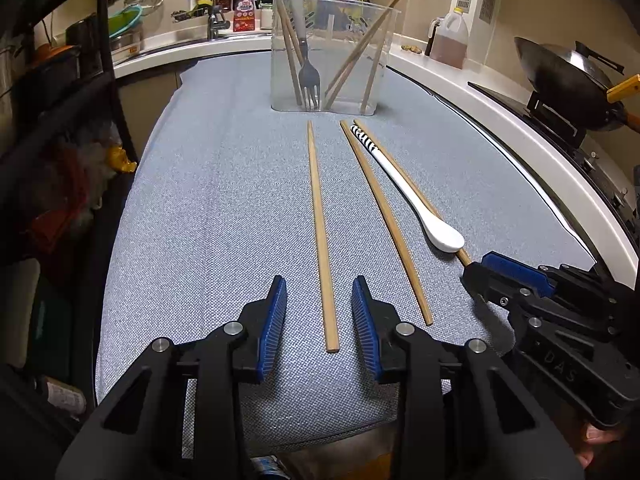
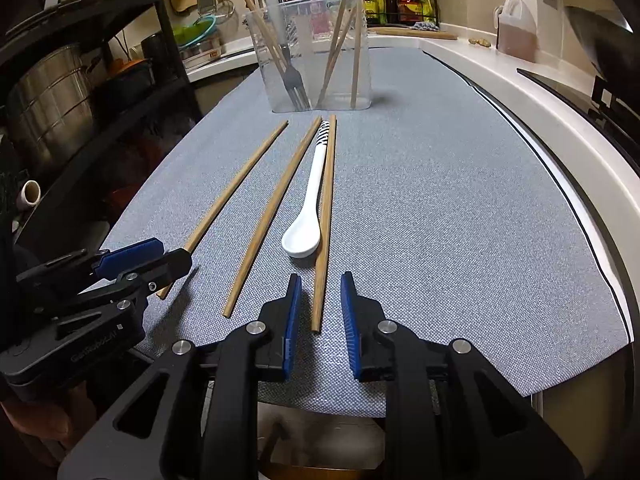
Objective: Organize utensils
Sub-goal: 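Close the left tool on a wooden chopstick while the right tool grasps another chopstick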
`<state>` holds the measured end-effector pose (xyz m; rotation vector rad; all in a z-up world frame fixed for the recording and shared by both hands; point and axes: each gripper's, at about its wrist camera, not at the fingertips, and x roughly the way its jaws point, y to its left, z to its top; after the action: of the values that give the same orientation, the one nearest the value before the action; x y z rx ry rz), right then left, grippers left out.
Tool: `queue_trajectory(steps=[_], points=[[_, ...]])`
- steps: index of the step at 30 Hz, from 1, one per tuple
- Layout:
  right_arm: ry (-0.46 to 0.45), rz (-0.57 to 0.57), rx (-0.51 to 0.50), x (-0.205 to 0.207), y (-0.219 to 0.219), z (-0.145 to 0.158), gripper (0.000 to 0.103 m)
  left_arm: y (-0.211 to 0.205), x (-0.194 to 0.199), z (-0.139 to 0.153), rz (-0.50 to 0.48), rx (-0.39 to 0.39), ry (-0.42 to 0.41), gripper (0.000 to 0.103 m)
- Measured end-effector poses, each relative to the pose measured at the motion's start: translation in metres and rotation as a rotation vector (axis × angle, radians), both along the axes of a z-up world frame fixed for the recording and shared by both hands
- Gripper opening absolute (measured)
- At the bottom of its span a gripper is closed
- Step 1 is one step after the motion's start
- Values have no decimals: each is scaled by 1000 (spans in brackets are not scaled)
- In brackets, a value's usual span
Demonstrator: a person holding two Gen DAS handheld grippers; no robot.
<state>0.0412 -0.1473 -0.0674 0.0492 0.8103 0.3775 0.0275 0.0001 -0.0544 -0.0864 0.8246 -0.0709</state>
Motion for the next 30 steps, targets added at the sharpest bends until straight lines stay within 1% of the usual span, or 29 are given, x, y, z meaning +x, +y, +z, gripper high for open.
queue_trajectory(steps=[5, 7, 10, 13, 16, 19, 21, 22, 30], points=[[-6, 0, -17, 1, 2, 0, 20, 0, 1, -1, 0, 2, 5, 32], [-8, -3, -24, 1, 3, 0, 17, -1, 1, -1, 0, 5, 5, 32], [-9, -9, -34, 2, 1, 0, 9, -1, 1, -1, 2, 8, 5, 31], [-10, -9, -40, 3, 1, 0, 6, -2, 2, -2, 2, 13, 4, 28], [-12, -8, -47, 2, 1, -1, 5, -3, 2, -2, 2, 18, 4, 24], [-13, -7, -48, 2, 0, -1, 5, -3, 1, -2, 0, 24, 4, 16], [-14, -8, -49, 1, -1, -1, 5, -3, 1, -2, -3, 24, 5, 8], [-16, -9, -51, 1, -1, -1, 5, -3, 1, -2, -4, 26, 6, 7], [-20, -77, -79, 0, -12, -1, 5, 6, -2, 2, 39, 20, -16, 7]])
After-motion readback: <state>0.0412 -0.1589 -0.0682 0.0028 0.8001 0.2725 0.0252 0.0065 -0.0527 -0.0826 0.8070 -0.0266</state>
